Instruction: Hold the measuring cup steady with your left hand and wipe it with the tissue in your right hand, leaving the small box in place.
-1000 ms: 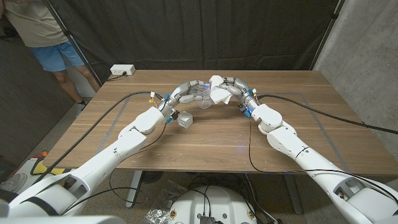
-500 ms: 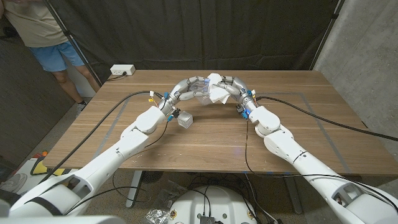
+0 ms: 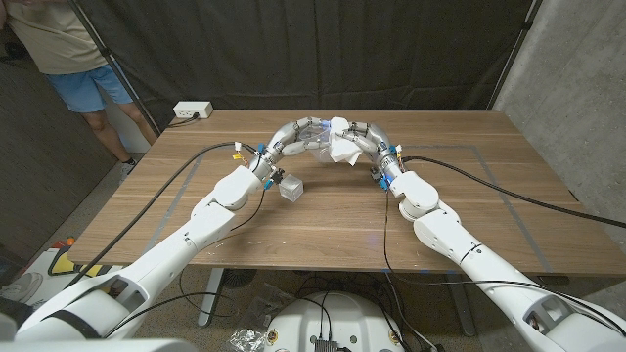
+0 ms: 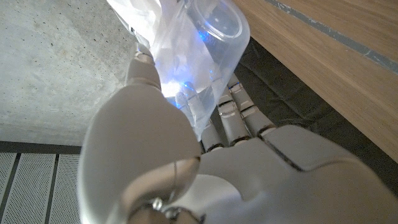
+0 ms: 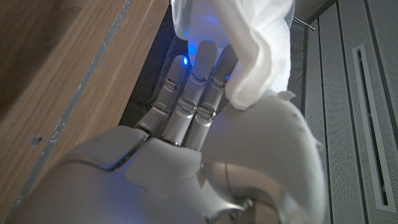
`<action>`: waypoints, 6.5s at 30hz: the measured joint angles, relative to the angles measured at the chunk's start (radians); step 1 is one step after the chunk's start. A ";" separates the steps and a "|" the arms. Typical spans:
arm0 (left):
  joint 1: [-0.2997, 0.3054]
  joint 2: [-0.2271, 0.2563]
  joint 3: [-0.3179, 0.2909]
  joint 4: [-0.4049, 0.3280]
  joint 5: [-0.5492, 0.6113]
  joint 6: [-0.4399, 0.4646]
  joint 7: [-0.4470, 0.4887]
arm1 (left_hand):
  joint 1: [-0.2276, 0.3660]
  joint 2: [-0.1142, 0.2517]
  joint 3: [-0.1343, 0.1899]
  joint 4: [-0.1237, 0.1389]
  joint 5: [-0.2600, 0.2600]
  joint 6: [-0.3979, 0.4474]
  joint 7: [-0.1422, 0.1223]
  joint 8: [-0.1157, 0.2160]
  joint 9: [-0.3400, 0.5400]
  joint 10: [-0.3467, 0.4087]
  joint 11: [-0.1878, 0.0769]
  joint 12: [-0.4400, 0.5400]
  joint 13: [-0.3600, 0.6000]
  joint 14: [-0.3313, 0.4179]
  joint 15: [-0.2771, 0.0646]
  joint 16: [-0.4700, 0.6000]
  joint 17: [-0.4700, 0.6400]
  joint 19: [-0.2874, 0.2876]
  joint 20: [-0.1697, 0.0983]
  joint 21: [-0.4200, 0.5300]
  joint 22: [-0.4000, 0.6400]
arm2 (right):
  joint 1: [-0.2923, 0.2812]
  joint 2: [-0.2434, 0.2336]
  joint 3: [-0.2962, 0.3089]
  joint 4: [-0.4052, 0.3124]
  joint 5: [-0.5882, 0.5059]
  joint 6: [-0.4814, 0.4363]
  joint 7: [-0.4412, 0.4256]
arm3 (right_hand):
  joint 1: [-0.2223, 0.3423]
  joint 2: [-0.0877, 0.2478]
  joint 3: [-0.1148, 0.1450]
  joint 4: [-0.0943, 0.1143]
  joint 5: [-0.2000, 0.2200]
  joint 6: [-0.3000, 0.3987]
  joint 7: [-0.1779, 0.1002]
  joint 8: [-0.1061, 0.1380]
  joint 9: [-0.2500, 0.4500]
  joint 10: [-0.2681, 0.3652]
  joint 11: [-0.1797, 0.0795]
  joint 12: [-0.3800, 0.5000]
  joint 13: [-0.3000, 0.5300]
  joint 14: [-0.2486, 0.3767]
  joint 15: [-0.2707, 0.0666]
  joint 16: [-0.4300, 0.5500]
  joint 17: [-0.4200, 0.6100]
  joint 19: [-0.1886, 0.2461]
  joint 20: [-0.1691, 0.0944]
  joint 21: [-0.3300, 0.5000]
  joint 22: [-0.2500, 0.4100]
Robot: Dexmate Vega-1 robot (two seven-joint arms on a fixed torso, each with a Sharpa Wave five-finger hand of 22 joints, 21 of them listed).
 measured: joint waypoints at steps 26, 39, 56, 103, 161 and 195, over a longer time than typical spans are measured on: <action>0.004 -0.023 -0.028 0.018 -0.027 -0.055 0.005 | 0.000 0.000 0.004 -0.004 0.000 0.000 0.000 0.000 0.000 0.002 0.001 0.000 0.000 0.002 0.002 -0.002 0.000 -0.009 0.002 0.015 0.000 | -0.068 -0.032 0.013 -0.075 0.060 -0.091 -0.037 | 0.003 -0.003 -0.008 0.003 0.004 0.010 -0.001 0.005 0.000 0.007 0.000 -0.005 0.000 0.015 -0.004 -0.012 0.009 0.000 0.000 0.039 -0.034; 0.003 -0.028 -0.025 0.030 -0.038 -0.055 -0.010 | 0.000 0.000 0.009 -0.009 0.000 -0.005 0.006 0.000 0.000 -0.001 -0.005 0.000 0.000 0.002 0.002 -0.004 -0.001 -0.009 0.002 0.015 -0.005 | -0.067 -0.018 0.018 -0.087 0.057 -0.027 -0.028 | 0.003 -0.003 -0.011 0.000 0.004 0.010 -0.001 0.003 0.000 0.007 0.000 -0.012 0.008 0.016 -0.006 -0.019 0.014 -0.005 0.005 0.051 -0.051; -0.006 -0.033 -0.015 0.047 -0.056 -0.036 -0.035 | 0.000 0.000 0.008 -0.008 0.000 -0.006 0.006 0.000 0.000 -0.002 -0.005 0.000 0.000 0.002 0.002 0.000 0.000 -0.011 0.000 0.023 -0.005 | -0.008 0.062 -0.007 -0.025 0.031 0.056 -0.011 | 0.005 -0.005 -0.015 0.004 0.011 0.016 0.000 -0.004 0.000 0.010 0.004 -0.017 0.008 0.027 -0.009 -0.027 0.023 -0.005 0.005 0.071 -0.078; -0.003 -0.050 -0.034 0.064 -0.062 -0.085 -0.017 | 0.000 0.000 0.016 -0.016 0.000 -0.005 0.005 0.004 0.000 -0.009 -0.002 0.000 0.005 0.011 -0.008 0.000 0.007 -0.020 -0.002 0.038 -0.004 | -0.035 0.099 -0.021 -0.046 0.016 0.000 -0.104 | 0.005 -0.005 -0.030 0.008 0.011 0.028 0.002 -0.021 -0.003 0.019 0.002 -0.035 0.017 0.041 -0.014 -0.052 0.037 -0.006 0.005 0.124 -0.162; 0.059 0.059 -0.041 -0.138 0.127 0.134 0.128 | 0.000 0.000 0.023 -0.023 0.000 -0.023 0.008 0.002 0.000 -0.017 -0.006 0.000 0.004 0.005 -0.020 -0.011 0.009 -0.052 -0.001 0.051 -0.004 | -0.115 -0.044 0.010 -0.191 -0.475 -0.246 -0.519 | 0.006 0.002 -0.044 0.011 0.011 0.033 0.001 -0.028 0.001 0.030 0.002 -0.060 0.032 0.048 -0.016 -0.079 0.055 -0.034 0.001 0.178 -0.231; 0.032 0.113 0.037 -0.205 0.324 0.433 0.253 | 0.000 0.000 0.075 0.028 0.000 -0.078 0.012 -0.013 0.002 -0.104 0.010 -0.031 0.002 -0.043 -0.068 -0.016 0.018 -0.110 0.023 0.055 -0.009 | -0.068 -0.122 -0.119 -0.285 -0.851 -0.807 -0.538 | 0.006 0.002 -0.050 0.012 0.019 0.032 0.000 -0.032 0.006 0.022 0.002 -0.080 0.038 0.048 -0.016 -0.108 0.059 -0.063 0.008 0.178 -0.240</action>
